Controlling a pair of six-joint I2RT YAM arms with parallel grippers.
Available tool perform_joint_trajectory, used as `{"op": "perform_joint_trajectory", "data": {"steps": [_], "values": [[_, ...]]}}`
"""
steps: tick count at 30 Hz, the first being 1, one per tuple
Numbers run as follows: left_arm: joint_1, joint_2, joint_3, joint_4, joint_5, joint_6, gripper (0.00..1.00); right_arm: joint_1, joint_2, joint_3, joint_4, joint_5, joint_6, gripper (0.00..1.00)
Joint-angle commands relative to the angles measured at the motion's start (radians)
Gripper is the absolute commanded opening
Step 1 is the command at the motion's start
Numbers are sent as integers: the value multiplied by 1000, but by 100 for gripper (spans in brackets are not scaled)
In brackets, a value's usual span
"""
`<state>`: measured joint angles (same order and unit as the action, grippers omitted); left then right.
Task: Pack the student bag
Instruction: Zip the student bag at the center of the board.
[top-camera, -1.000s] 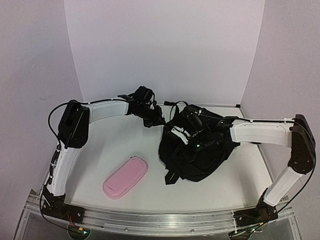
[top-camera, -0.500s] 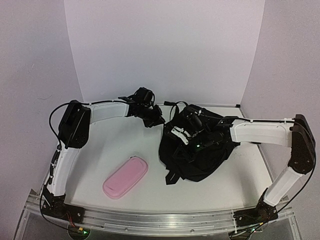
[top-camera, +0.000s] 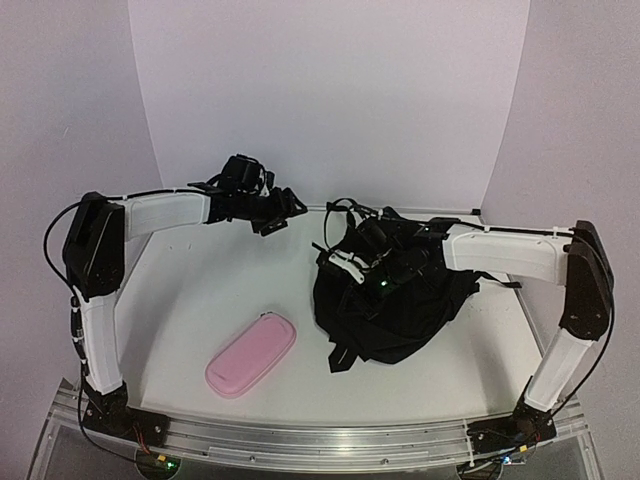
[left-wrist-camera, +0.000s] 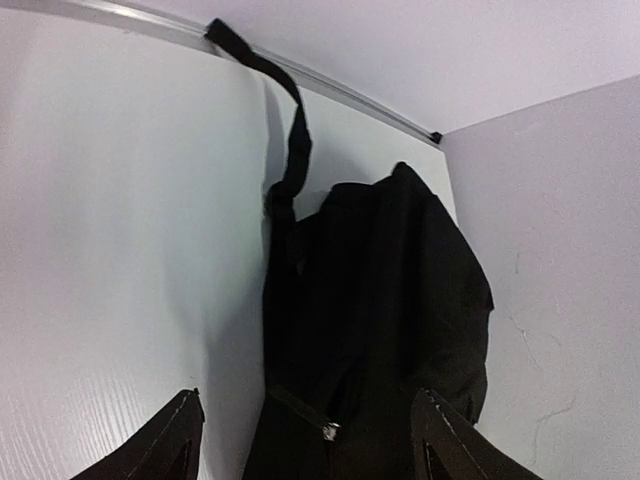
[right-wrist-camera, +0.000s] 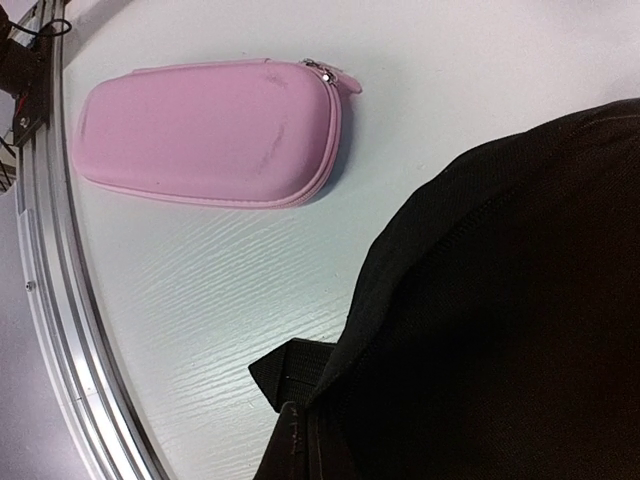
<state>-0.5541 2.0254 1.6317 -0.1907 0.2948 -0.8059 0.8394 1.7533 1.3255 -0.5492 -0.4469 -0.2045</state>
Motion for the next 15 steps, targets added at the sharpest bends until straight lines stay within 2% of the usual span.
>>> {"op": "perform_joint_trajectory", "data": {"steps": [1,6,11,15], "values": [[-6,-81,-68,54,86,82,73,-3,7,55,5,-41,13,0],[-10,-18,-44,84,154,41,73,-3,15,55,4,-57,19,0],[-17,62,23,63,160,2,73,-4,9,48,2,-70,18,0],[-23,119,76,39,167,-8,69,-3,9,42,2,-73,13,0]]}}
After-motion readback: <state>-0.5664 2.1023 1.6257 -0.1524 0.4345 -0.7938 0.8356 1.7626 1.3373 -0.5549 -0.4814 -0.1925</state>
